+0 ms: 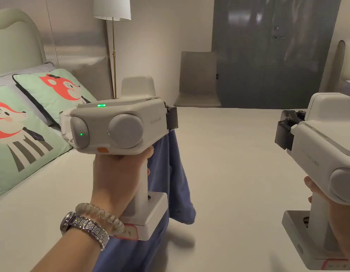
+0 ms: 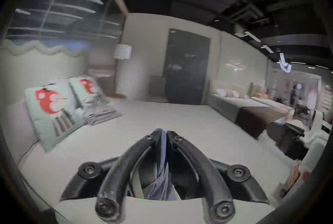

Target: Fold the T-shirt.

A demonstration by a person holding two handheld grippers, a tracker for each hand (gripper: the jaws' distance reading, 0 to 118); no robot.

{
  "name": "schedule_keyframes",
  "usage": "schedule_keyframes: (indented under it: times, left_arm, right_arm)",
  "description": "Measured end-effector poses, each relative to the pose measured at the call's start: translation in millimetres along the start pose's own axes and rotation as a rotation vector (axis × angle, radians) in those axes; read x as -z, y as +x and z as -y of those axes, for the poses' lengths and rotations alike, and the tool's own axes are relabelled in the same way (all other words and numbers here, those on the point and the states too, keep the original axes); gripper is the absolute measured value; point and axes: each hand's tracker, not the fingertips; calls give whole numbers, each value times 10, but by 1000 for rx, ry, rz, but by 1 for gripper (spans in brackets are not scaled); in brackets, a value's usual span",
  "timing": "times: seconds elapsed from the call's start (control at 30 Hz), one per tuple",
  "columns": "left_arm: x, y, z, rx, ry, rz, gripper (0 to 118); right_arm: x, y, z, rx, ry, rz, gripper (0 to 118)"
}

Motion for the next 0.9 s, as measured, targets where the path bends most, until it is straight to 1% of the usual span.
schedule_keyframes:
  times: [0.13,0.2,0.27,0.4,0.57,0.67,0.77,0.87,0.9]
  left_arm:
    - [215,651,188,27,-40,154,4]
    - [332,937,378,27,-94,230,4]
    - [433,1171,608,30,-152,276,4]
    - [625,1547,1217,79,-304,337,4]
    - [759,1767,2023,137,-543,356,4]
    - [781,1789,2401,165,-635,343,4]
    - [790,1783,2592,168,-657,330,4]
    - [789,1726,2590,147,-650,335,5]
    - [763,1702,2533,135,-630,340,15]
  right_arm:
    - [-165,392,-18,-6,2,79,1]
    - [-250,568,-6,-13,-3,117,1]
    - [-306,696,24,-11,-11,139,1]
    - [-387,883,121,-7,-33,176,1]
    - [-423,987,233,13,-57,192,1]
    - [-420,998,280,16,-69,191,1]
    - [-424,993,311,14,-75,189,1]
    - [-403,986,339,14,-83,185,1]
    - [-403,982,344,14,-83,185,1]
